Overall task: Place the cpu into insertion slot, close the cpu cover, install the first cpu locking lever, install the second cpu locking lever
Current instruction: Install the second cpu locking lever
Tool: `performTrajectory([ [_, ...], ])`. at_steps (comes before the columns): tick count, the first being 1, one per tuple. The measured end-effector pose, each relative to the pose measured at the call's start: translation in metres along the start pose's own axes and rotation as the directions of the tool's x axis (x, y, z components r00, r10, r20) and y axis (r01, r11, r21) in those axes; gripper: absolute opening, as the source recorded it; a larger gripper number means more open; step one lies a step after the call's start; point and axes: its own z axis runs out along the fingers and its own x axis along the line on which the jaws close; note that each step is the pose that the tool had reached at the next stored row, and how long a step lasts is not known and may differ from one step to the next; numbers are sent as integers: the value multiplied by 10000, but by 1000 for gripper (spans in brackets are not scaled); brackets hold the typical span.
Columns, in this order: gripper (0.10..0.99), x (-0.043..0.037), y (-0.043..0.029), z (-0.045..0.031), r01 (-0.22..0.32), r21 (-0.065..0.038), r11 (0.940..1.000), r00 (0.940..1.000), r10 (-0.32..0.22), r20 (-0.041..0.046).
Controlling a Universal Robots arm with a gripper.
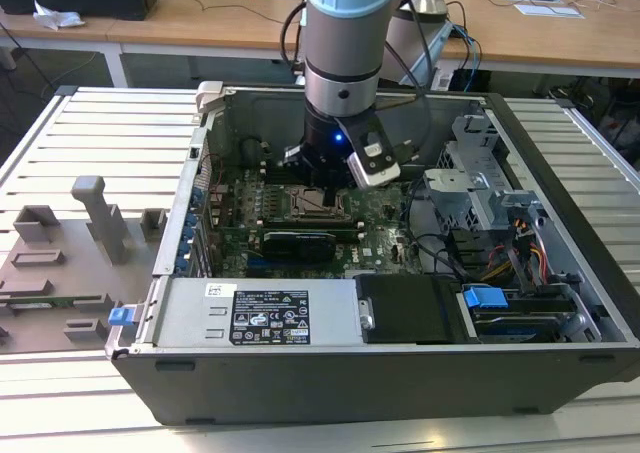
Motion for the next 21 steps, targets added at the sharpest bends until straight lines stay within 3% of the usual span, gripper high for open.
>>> performTrajectory([
  [7,106,115,-40,37,-1,2,10000,10000,1,-1],
  [9,106,212,-49,69,1,-1,10000,10000,-1,0],
  [16,106,370,-80,238,2,1,10000,10000,-2,-1],
  [19,106,544,-97,288,44,-9,10000,10000,-44,-5],
  [21,106,579,-97,308,219,-22,9998,9998,-219,-27],
])
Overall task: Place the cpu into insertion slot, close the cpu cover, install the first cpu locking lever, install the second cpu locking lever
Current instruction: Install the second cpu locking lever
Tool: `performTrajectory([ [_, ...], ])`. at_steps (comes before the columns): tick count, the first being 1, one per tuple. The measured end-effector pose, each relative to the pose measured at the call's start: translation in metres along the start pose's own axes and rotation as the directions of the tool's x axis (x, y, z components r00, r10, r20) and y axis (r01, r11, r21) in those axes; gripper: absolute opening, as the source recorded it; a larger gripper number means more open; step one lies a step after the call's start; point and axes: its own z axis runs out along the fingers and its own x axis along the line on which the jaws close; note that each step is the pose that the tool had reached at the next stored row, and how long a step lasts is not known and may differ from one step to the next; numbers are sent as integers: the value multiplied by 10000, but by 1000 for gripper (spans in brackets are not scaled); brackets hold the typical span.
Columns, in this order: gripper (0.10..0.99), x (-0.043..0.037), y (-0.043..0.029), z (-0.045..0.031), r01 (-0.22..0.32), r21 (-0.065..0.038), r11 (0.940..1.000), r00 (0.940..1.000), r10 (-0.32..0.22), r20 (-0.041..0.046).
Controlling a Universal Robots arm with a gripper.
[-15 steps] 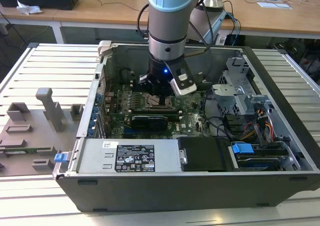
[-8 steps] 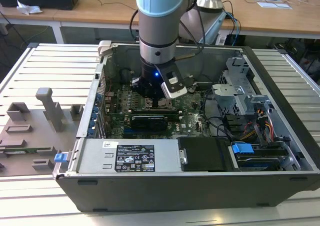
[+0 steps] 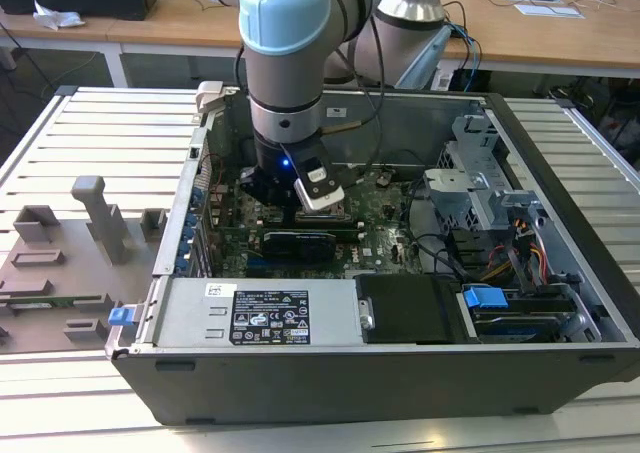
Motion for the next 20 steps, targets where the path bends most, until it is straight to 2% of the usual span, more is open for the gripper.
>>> performTrajectory([
  [4,106,19,57,49,588,-30,9983,9982,-588,-69],
  [9,106,22,118,72,963,-83,9953,9953,-964,-110],
  [15,106,23,126,94,1213,-145,9925,9925,-1215,-137],
  [17,106,14,127,99,1293,-235,9913,9915,-1297,-141],
  [20,106,12,100,100,1312,-440,9904,9912,-1318,-121],
])
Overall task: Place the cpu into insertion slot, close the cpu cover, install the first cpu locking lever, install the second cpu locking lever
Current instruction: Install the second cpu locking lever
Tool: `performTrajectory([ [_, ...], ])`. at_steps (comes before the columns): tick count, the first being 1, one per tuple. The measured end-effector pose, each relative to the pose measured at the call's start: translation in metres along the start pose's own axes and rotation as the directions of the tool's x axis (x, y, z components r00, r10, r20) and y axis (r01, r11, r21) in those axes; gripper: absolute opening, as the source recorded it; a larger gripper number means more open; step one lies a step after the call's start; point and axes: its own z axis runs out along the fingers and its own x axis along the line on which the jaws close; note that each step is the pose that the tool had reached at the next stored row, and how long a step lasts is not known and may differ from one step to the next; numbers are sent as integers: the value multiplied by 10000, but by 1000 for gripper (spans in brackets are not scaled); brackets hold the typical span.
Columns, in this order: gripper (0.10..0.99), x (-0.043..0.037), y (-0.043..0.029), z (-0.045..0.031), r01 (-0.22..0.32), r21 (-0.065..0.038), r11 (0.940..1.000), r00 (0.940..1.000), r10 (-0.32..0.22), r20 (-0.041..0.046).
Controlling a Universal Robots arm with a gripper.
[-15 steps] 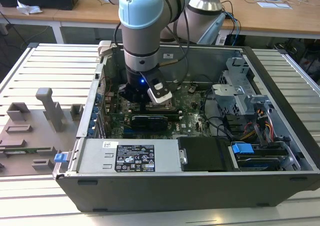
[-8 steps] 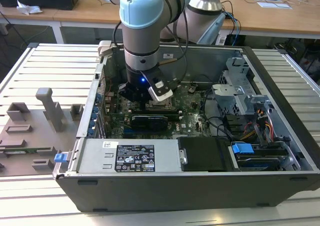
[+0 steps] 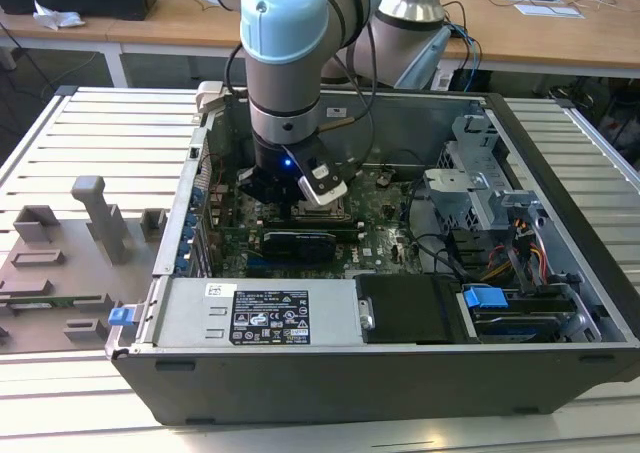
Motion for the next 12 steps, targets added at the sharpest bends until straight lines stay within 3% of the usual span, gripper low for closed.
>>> performTrajectory([
  [2,106,3,-41,-8,2,-34,10000,10000,-2,1],
  [5,106,4,-49,-26,1,-40,10000,10000,0,3],
  [8,106,-3,-17,-217,3,-41,10000,10000,-3,4],
  [11,106,-34,-9,-258,0,-11,10000,10000,0,-10],
  [12,106,-75,-5,-257,-6,30,10000,10000,6,-58],
])
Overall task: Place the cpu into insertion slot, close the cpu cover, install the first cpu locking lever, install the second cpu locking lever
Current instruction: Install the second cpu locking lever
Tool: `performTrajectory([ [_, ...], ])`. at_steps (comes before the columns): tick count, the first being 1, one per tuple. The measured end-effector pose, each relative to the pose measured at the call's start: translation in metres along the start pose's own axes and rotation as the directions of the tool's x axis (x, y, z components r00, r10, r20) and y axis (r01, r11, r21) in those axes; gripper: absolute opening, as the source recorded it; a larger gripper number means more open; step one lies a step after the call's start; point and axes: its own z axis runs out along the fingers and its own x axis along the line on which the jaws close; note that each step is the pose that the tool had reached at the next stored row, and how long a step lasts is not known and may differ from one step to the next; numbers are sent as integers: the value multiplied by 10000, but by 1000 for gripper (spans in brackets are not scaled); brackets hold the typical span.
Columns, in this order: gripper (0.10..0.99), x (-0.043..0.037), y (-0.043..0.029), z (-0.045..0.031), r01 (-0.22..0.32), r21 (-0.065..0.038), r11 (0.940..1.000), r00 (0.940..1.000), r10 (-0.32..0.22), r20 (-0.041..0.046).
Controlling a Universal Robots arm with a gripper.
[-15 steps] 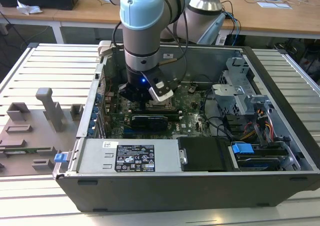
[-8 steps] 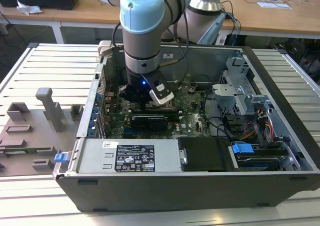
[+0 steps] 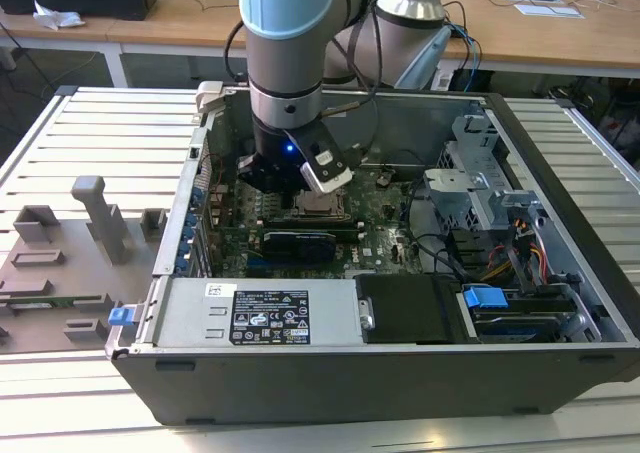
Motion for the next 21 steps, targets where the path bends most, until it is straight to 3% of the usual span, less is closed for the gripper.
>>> performTrajectory([
  [1,106,-60,10,4,-12,55,10000,10000,12,-79],
  [10,106,-312,79,23,-47,463,9989,9990,68,-447],
  [14,106,-476,86,32,-71,503,9987,9977,104,-664],
  [17,106,-562,85,36,-79,522,9986,9970,119,-768],
  [20,106,-743,73,40,-97,529,9986,9953,148,-959],
  [21,106,-770,71,40,-99,557,9984,9951,154,-977],
])
